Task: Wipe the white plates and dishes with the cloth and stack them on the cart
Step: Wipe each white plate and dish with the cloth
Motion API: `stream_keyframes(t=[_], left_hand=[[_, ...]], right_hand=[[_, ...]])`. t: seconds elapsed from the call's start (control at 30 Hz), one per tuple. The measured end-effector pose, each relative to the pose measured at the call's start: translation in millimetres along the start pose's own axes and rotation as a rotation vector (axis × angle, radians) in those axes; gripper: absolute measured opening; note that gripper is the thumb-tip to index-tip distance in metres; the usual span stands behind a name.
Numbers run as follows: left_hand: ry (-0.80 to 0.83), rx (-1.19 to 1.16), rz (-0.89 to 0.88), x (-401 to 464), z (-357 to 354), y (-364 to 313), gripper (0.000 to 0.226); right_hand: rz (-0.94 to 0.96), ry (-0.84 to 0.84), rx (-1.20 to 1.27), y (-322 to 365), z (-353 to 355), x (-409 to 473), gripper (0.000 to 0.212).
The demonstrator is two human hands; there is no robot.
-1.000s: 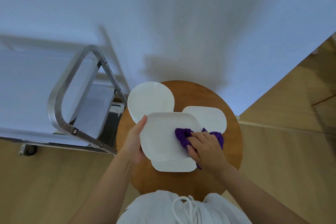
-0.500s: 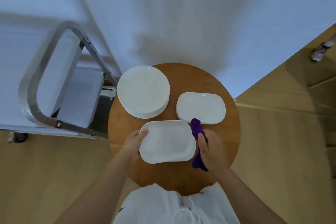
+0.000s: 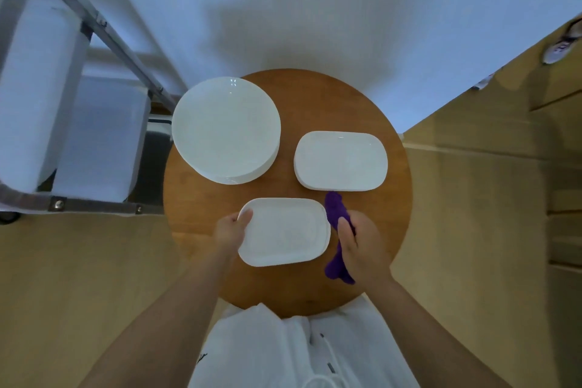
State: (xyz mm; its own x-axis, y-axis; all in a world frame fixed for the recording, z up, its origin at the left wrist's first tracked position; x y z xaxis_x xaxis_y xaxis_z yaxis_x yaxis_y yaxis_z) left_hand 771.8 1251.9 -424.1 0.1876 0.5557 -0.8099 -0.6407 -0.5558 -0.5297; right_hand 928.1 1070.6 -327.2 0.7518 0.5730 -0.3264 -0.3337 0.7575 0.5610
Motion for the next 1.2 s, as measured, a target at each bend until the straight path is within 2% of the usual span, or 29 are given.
stream_keyframes(t=[0.1, 0.2, 0.27, 0.5, 0.77, 0.93, 1.03, 1.1, 1.2], left_hand=[[-0.122, 0.422, -0.140, 5.1, 2.7, -2.8, 0.034], [-0.206, 0.557, -0.152, 7.8, 4.1, -3.4, 0.040], [-0.202, 0.600, -0.136, 11.3, 1.5, -3.6, 0.044], [-0.197, 0.632, -0.104, 19.4, -2.1, 0.3, 0.047], [-0.177, 0.641, -0.112, 35.3, -6.0, 4.1, 0.032], [-0.192, 0.799, -0.079, 31.0, -10.0, -2.5, 0.035], [-0.210, 0.823, -0.268, 21.7, -23.8, -23.2, 0.035], [-0.171, 0.684, -0.432, 14.5, -39.3, -40.8, 0.034], [-0.071, 0.475, -0.423, 13.5, -67.0, -66.7, 0.035]], right_hand=[[-0.016, 0.017, -0.019, -7.0, -2.0, -0.2, 0.032], [-0.011, 0.029, -0.025, -10.8, -5.7, -0.5, 0.033], [-0.004, 0.044, -0.026, -11.6, -8.8, -0.5, 0.033], [0.018, 0.080, -0.006, -9.7, -21.9, 3.4, 0.033], [0.009, 0.089, 0.016, -9.3, -25.0, 10.6, 0.025], [0.009, 0.089, 0.030, -10.1, -22.2, 16.0, 0.025], [-0.014, 0.084, 0.040, -13.6, -20.3, 20.3, 0.020], [-0.040, 0.082, 0.054, -16.4, -19.3, 23.8, 0.014], [-0.058, 0.068, 0.093, -19.9, -15.6, 32.1, 0.011]])
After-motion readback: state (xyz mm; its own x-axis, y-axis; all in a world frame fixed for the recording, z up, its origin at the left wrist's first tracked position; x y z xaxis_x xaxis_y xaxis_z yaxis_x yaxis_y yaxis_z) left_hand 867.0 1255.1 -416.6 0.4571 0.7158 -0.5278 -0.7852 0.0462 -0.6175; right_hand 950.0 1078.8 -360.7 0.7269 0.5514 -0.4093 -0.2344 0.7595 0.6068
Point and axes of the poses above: each hand's wrist, its own x-axis towards the middle knuckle, its own z-axis out of the back of the hand, y = z × x, the point moved 4 cm from there along x, towards the middle knuckle, and after that the axes turned 10 degrees about -x, right-handed, at the moved point
